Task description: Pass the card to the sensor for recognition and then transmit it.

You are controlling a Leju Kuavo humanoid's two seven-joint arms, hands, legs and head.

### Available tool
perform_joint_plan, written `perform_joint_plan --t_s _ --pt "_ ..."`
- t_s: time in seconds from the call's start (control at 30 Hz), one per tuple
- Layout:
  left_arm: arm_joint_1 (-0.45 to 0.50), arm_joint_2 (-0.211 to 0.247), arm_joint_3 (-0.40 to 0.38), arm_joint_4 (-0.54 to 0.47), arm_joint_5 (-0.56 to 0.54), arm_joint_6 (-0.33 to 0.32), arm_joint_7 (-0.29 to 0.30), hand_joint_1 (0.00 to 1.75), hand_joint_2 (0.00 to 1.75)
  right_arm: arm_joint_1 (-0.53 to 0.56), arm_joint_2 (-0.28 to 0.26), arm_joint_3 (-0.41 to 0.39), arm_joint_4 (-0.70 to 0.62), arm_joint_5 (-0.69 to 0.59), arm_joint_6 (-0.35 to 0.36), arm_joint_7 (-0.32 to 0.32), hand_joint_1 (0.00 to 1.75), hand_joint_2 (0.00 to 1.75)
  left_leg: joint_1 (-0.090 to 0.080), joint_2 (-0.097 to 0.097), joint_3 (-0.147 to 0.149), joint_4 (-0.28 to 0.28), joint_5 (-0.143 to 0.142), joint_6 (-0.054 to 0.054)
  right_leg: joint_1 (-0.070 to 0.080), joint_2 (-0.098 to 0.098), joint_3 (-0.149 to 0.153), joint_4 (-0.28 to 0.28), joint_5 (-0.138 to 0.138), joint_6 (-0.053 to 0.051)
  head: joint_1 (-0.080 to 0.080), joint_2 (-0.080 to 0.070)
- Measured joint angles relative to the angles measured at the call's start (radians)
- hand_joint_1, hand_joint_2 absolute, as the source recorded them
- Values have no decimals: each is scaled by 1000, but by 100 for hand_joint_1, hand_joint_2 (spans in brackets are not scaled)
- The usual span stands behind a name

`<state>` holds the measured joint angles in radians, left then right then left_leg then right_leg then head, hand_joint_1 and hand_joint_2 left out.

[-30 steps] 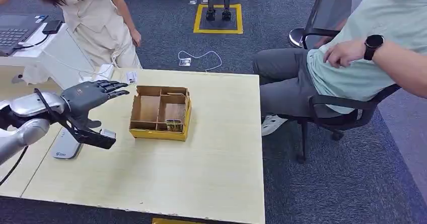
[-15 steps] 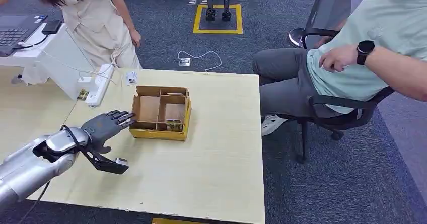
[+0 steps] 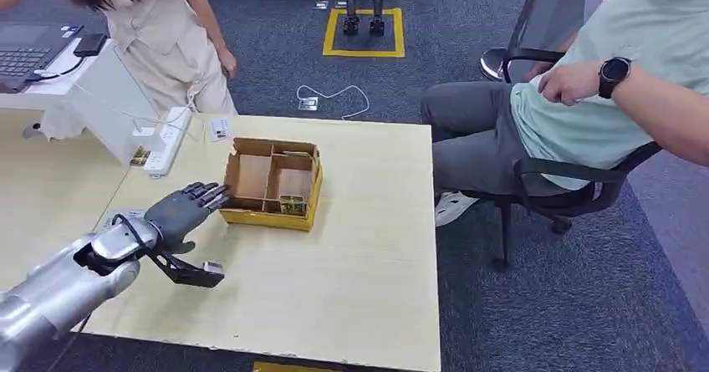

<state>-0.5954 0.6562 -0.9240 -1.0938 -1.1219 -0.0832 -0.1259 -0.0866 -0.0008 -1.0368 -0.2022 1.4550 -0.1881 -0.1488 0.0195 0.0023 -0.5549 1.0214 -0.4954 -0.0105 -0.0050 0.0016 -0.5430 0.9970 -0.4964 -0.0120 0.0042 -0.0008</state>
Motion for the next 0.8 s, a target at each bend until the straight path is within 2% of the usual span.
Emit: perform_joint_plan --t_s 0.13,0.23,0.37,0.47,0.6,0.8 --pt "2 -35 25 38 -11 8 -18 0 175 0 0 0 0 0 0 0 0 175 0 -2 1 0 1 1 0 -3 3 0 0 0 0 0" --pt "11 -42 38 38 3 -21 -38 0 175 0 0 0 0 0 0 0 0 175 0 -2 2 0 2 2 0 -3 2 0 0 0 0 0" --pt "16 -43 75 26 86 -78 -88 0 175 0 1 0 0 1 0 0 0 175 0 -2 2 0 3 2 0 -3 3 0 1 1 0 0" --pt "38 -29 101 -19 161 -116 -115 0 175 1 1 0 0 4 0 0 0 175 0 -2 1 0 3 2 0 -2 2 0 1 1 0 0" --pt "60 -21 124 -69 191 -124 -104 0 175 1 1 0 0 7 0 0 0 175 0 -2 0 0 3 2 0 -2 -1 0 1 1 0 0" --pt "60 -37 130 -72 170 -116 -76 0 175 0 1 0 0 7 -1 0 0 175 0 -1 -1 0 3 2 0 -1 -1 0 1 1 0 0"
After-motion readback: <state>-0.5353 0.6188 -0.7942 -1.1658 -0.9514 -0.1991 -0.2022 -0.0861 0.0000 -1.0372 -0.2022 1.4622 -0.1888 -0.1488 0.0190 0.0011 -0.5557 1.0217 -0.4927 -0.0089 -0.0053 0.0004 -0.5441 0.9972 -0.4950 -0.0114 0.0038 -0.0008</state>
